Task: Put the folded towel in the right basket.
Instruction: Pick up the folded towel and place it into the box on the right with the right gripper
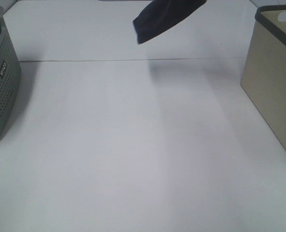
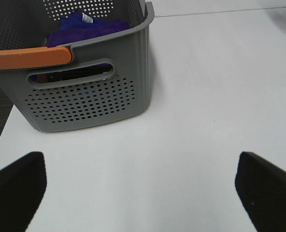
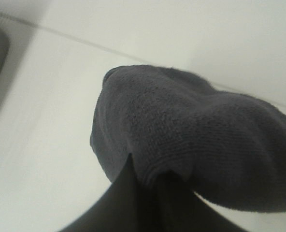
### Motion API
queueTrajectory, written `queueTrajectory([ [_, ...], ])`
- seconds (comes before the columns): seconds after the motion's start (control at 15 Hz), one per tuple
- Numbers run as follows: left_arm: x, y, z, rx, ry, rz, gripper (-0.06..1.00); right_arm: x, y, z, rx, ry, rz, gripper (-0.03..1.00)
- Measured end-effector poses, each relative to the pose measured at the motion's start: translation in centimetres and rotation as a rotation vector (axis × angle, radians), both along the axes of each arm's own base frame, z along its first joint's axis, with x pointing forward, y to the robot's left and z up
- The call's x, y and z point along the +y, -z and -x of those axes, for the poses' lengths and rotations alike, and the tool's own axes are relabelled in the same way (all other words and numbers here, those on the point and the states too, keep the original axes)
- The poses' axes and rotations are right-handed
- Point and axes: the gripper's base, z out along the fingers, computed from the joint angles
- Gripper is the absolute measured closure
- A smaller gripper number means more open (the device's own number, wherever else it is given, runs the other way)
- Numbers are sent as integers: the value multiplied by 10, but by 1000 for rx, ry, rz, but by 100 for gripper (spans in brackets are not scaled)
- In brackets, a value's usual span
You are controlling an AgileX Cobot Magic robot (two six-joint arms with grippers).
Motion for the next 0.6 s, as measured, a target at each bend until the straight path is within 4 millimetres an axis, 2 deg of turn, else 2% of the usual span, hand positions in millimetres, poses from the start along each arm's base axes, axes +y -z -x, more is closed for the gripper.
queueTrajectory([
  [0.2, 0, 0, 0, 0, 0, 0, -5, -105, -82, 27, -171, 213, -11, 92],
  [0.33, 0, 0, 0, 0, 0, 0, -5, -174, -110, 47, -235, 374, 22, 92],
  [0.4, 0, 0, 0, 0, 0, 0, -5, -201, -115, 54, -245, 440, 35, 92],
  [0.47, 0, 0, 0, 0, 0, 0, -5, -226, -112, 59, -228, 500, 44, 92],
  [0.53, 0, 0, 0, 0, 0, 0, -5, -245, -101, 61, -183, 543, 50, 92],
  [0.6, 0, 0, 0, 0, 0, 0, -5, -264, -73, 60, -76, 585, 59, 92],
])
